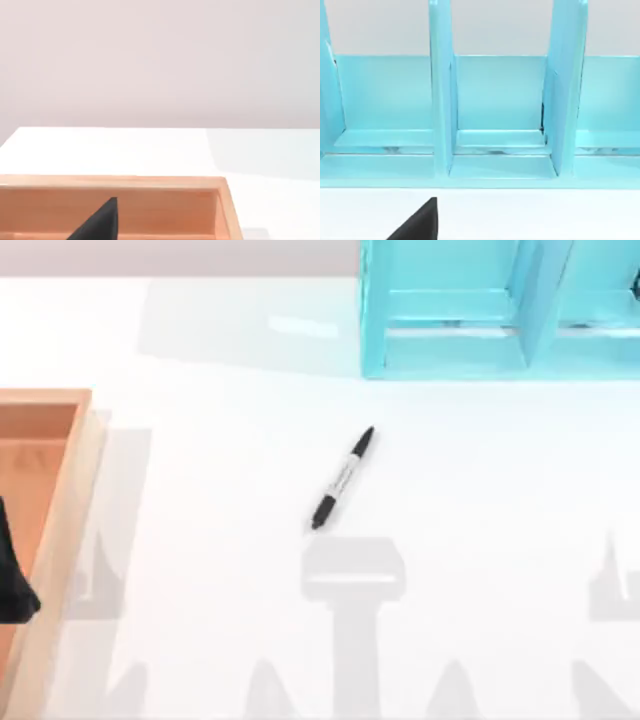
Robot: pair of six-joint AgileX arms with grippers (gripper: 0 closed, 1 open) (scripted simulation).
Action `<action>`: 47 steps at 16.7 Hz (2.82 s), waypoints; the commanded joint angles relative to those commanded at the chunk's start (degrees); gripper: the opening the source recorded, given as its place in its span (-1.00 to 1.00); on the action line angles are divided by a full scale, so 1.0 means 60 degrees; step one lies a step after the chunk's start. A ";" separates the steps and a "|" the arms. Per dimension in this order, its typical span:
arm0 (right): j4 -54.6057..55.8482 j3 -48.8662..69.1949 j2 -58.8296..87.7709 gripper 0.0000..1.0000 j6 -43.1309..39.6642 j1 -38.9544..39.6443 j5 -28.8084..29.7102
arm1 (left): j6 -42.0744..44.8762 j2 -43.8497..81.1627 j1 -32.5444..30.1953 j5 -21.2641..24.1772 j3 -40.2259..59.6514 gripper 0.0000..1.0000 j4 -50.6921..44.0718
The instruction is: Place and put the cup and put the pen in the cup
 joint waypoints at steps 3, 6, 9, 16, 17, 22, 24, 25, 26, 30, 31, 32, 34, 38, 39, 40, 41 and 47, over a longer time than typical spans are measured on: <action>0.0000 0.0000 0.0000 1.00 0.0000 0.0000 0.0000 | 0.0018 0.0104 0.0017 -0.0001 0.0102 1.00 -0.0102; 0.0000 0.0000 0.0000 1.00 0.0000 0.0000 0.0000 | 0.0168 0.1015 0.0151 -0.0002 0.0989 1.00 -0.0944; 0.0000 0.0000 0.0000 1.00 0.0000 0.0000 0.0000 | 0.0431 0.2800 0.0384 -0.0003 0.2641 1.00 -0.2408; 0.0000 0.0000 0.0000 1.00 0.0000 0.0000 0.0000 | 0.1254 0.9124 0.1123 -0.0010 0.8030 1.00 -0.7063; 0.0000 0.0000 0.0000 1.00 0.0000 0.0000 0.0000 | 0.1375 1.0093 0.1232 -0.0011 0.8826 1.00 -0.7751; 0.0000 0.0000 0.0000 1.00 0.0000 0.0000 0.0000 | 0.1905 1.4339 0.1710 -0.0017 1.2384 1.00 -1.0768; 0.0000 0.0000 0.0000 1.00 0.0000 0.0000 0.0000 | 0.2062 1.5550 0.1853 -0.0019 1.3414 1.00 -1.1652; 0.0000 0.0000 0.0000 1.00 0.0000 0.0000 0.0000 | 0.2124 1.6019 0.1908 -0.0020 1.3810 1.00 -1.1997; 0.0000 0.0000 0.0000 1.00 0.0000 0.0000 0.0000 | 0.2175 1.6390 0.1953 -0.0019 1.4122 1.00 -1.2277; 0.0000 0.0000 0.0000 1.00 0.0000 0.0000 0.0000 | 0.2244 1.6897 0.2017 -0.0021 1.4546 1.00 -1.2675; 0.0000 0.0000 0.0000 1.00 0.0000 0.0000 0.0000 | 0.2244 1.6897 0.2017 -0.0021 1.4546 1.00 -1.2675; 0.0000 0.0000 0.0000 1.00 0.0000 0.0000 0.0000 | 0.2244 1.6897 0.2017 -0.0021 1.4546 1.00 -1.2675; 0.0000 0.0000 0.0000 1.00 0.0000 0.0000 0.0000 | 0.2233 1.6879 0.1971 -0.0022 1.4492 1.00 -1.2624; 0.0000 0.0000 0.0000 1.00 0.0000 0.0000 0.0000 | 0.2234 1.7076 0.2010 -0.0020 1.3619 1.00 -1.1595; 0.0000 0.0000 0.0000 1.00 0.0000 0.0000 0.0000 | 0.2244 1.7160 0.2017 -0.0020 1.3291 1.00 -1.1155; 0.0000 0.0000 0.0000 1.00 0.0000 0.0000 0.0000 | 0.2255 1.7251 0.2024 -0.0020 1.2947 1.00 -1.0685; 0.0000 0.0000 0.0000 1.00 0.0000 0.0000 0.0000 | 0.2266 1.7342 0.2031 -0.0020 1.2594 1.00 -1.0218; 0.0000 0.0000 0.0000 1.00 0.0000 0.0000 0.0000 | 0.2298 1.7609 0.2060 -0.0019 1.1562 1.00 -0.8980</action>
